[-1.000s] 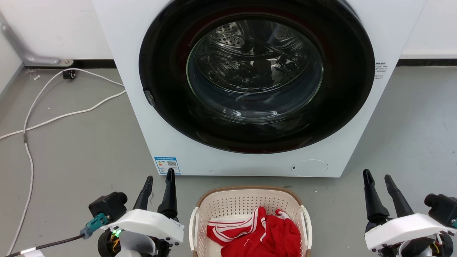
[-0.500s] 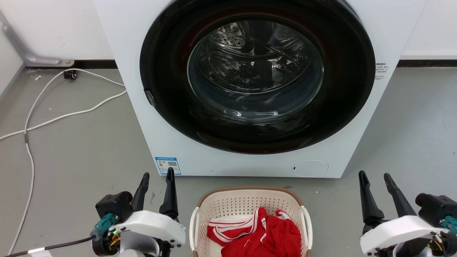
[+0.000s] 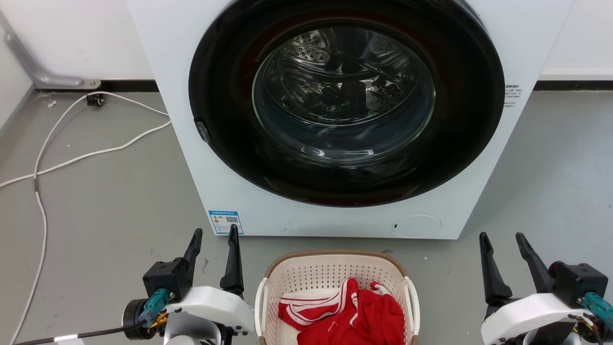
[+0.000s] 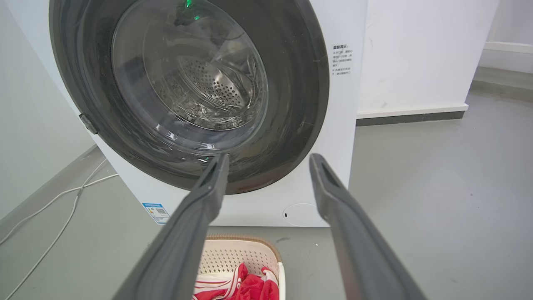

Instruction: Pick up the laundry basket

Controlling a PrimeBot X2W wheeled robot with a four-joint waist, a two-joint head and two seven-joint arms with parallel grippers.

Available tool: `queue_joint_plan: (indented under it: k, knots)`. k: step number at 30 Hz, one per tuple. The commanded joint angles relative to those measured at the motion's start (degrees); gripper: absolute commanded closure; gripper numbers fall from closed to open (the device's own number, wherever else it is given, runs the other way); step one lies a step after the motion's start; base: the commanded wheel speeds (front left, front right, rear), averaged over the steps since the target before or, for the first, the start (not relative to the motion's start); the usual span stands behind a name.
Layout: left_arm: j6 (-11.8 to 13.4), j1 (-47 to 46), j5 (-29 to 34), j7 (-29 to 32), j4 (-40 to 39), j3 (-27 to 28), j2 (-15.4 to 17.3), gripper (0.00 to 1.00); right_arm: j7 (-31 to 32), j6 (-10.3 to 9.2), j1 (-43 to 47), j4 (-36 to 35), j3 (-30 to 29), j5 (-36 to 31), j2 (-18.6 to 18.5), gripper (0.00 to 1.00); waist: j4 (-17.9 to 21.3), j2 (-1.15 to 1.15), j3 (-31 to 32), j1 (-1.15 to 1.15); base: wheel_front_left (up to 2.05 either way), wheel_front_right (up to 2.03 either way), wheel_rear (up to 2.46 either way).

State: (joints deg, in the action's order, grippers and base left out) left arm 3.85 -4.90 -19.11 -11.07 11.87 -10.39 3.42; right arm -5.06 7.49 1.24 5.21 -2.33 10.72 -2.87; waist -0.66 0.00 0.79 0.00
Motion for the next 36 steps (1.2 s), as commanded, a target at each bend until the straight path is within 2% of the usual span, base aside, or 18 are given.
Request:
queue_joint_plan:
  k: [1,36]
  knots:
    - [0.32,-0.69,1.73,-0.63,-0.21,-0.22,0.14,0.0,-0.7,0.0,0.14,-0.65,0.05,-1.74,-0.05,0.0,-0.02,0.0,-0.03,0.0,0.0,0.0,0.0]
    - [1.68,0.46,13.39,-4.28,0.48,-1.09,-0.51,0.0,-4.21,-0.01,0.93,0.0,0.29,-11.96,-0.01,0.0,-0.46,0.0,-0.12,0.0,0.0,0.0,0.0]
